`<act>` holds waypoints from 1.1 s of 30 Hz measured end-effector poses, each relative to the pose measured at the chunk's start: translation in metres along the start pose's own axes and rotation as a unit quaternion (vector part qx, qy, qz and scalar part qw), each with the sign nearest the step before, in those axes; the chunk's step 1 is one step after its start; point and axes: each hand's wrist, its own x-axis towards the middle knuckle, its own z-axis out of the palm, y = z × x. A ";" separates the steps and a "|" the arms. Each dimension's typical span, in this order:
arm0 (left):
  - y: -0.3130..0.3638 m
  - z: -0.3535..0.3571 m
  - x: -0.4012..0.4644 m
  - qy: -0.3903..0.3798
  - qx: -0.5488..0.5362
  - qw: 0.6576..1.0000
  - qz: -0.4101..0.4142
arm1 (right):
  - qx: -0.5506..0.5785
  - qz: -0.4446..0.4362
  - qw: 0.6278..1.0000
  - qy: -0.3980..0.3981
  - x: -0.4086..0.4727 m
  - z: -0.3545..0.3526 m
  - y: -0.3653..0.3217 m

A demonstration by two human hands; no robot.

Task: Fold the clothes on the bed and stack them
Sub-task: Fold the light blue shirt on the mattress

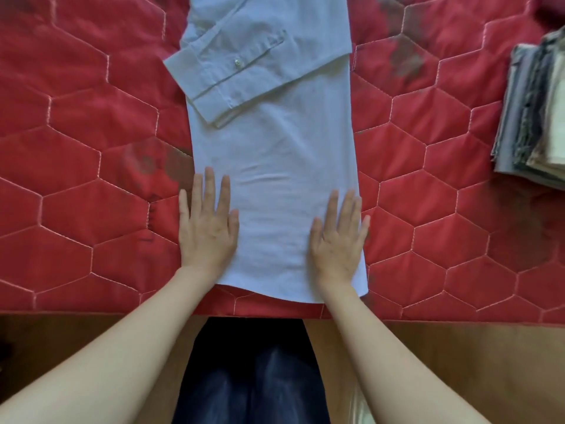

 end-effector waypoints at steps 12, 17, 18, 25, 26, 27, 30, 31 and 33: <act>0.056 -0.033 0.128 0.043 0.030 0.998 0.036 | 0.021 -0.120 0.993 0.007 0.161 -0.042 -0.119; 0.021 -0.003 0.079 0.020 0.023 0.997 0.064 | -0.029 -0.082 0.996 0.008 0.121 -0.017 -0.041; 0.013 0.002 0.059 0.034 0.021 0.997 0.068 | -0.015 -0.083 0.996 0.026 0.100 -0.014 -0.019; -0.027 0.016 -0.058 0.001 0.071 0.989 0.127 | -0.033 -0.155 0.987 -0.024 -0.039 0.000 0.089; -0.028 0.015 -0.065 -0.009 0.073 0.988 0.134 | -0.039 -0.163 0.985 -0.031 -0.047 -0.001 0.094; -0.030 0.012 -0.072 -0.018 0.075 0.986 0.145 | -0.041 -0.167 0.984 -0.038 -0.052 -0.003 0.097; -0.035 0.005 -0.083 -0.035 0.095 0.975 0.197 | -0.046 -0.200 0.978 -0.045 -0.059 -0.007 0.099; -0.035 0.002 -0.085 -0.037 0.100 0.971 0.212 | -0.057 -0.223 0.972 -0.040 -0.061 -0.008 0.098; -0.032 -0.004 -0.086 -0.044 0.099 0.966 0.233 | -0.084 -0.270 0.959 -0.030 -0.064 -0.010 0.094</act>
